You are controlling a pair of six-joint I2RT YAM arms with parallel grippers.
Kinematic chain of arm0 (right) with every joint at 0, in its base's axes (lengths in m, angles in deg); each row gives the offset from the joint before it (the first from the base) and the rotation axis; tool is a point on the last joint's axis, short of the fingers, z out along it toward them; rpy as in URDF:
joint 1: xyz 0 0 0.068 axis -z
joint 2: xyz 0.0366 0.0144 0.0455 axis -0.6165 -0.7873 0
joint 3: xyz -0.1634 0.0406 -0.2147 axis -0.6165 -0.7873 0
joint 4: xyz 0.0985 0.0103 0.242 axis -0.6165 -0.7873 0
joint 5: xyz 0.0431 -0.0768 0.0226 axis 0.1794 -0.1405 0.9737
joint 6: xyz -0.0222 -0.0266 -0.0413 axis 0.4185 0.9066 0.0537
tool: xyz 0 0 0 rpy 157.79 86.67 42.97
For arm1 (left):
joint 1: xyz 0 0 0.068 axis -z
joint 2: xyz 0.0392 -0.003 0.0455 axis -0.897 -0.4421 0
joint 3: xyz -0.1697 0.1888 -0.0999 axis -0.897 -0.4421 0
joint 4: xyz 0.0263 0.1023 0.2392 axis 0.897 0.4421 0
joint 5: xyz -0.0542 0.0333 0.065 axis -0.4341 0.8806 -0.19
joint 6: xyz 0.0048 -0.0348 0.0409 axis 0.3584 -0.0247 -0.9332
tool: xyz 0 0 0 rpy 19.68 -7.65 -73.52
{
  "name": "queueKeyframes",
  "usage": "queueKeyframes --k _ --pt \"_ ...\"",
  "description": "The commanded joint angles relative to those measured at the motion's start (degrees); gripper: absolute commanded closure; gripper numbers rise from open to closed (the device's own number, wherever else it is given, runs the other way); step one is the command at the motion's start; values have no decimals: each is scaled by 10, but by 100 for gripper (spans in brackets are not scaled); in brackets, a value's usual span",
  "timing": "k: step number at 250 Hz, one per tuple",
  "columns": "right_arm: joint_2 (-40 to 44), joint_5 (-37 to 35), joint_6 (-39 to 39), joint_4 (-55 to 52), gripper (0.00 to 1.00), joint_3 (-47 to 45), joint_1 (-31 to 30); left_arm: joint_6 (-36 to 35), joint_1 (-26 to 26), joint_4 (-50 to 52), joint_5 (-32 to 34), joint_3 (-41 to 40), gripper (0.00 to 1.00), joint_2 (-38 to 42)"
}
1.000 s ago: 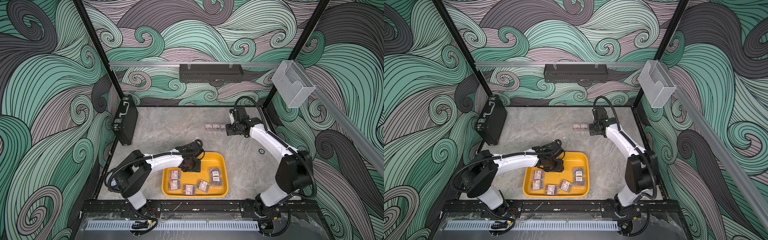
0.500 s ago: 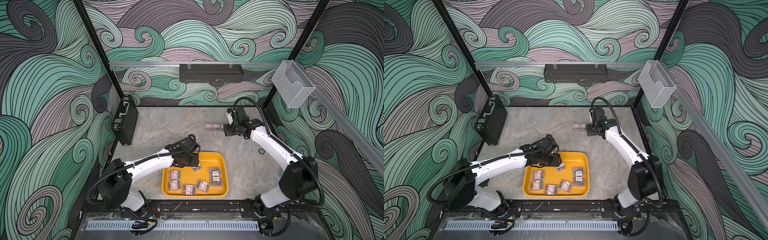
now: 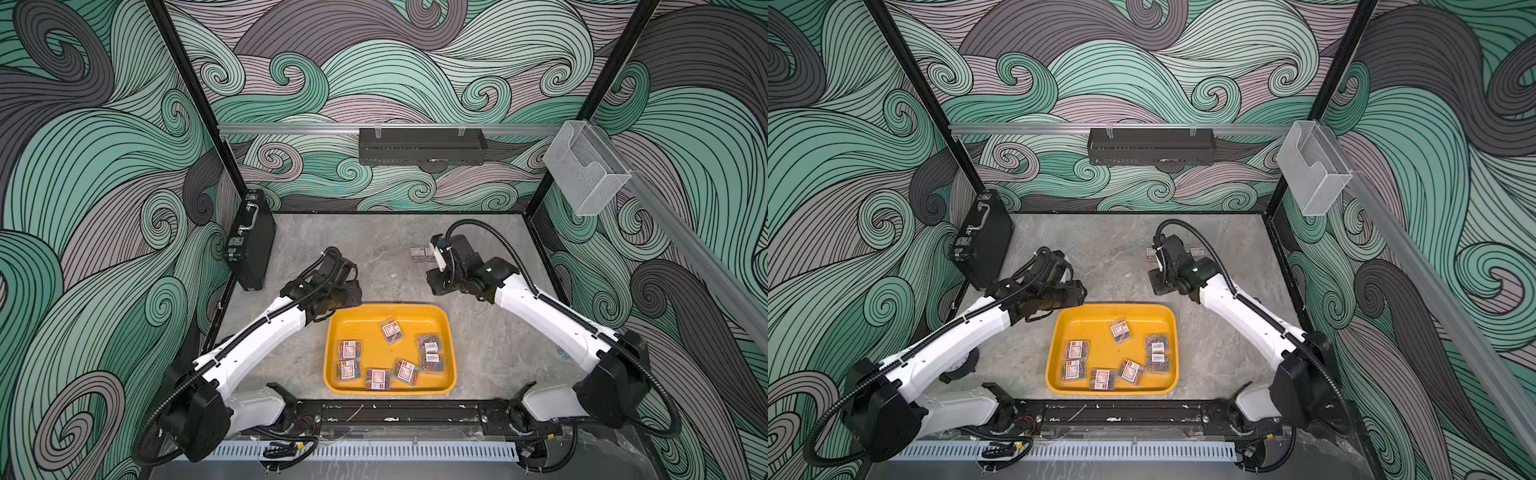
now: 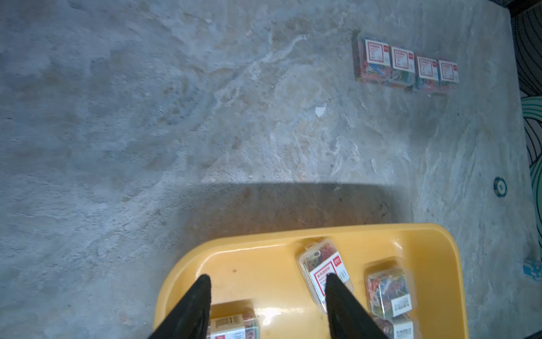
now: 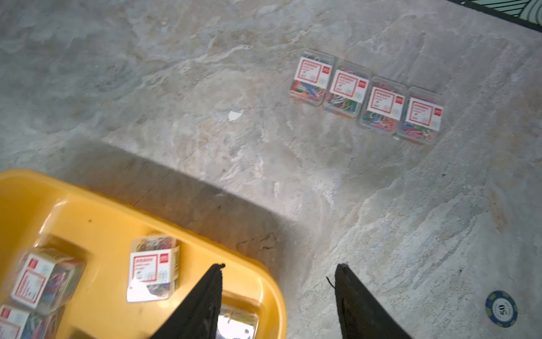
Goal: Take the paper clips out of the storage box
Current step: Move the boxed paper clips to the storage box, then pick up the boxed paper clips from the storage box.
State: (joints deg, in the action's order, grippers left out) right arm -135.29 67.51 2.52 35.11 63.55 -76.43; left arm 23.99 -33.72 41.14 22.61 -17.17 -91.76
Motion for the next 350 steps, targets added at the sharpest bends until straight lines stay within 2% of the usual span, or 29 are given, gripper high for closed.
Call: queueKeyframes --k 1,59,105,145,225,350 --pt "14 -17 -53 -7 38 -23 -44 -22 -29 26 6 -6 39 14" --pt "-25 -52 -130 16 38 -39 -160 -24 -53 32 -1 -17 39 28" --pt "-101 -49 -185 55 38 -35 -226 -22 -56 33 0 -23 39 33" --pt "-169 -41 -193 59 38 -12 -235 -27 -59 42 6 -21 39 43" --pt "-230 -35 -182 52 34 17 -235 -31 -66 44 6 -24 39 50" --pt "-263 -23 -184 52 36 19 -231 -38 -68 51 0 -13 39 46"
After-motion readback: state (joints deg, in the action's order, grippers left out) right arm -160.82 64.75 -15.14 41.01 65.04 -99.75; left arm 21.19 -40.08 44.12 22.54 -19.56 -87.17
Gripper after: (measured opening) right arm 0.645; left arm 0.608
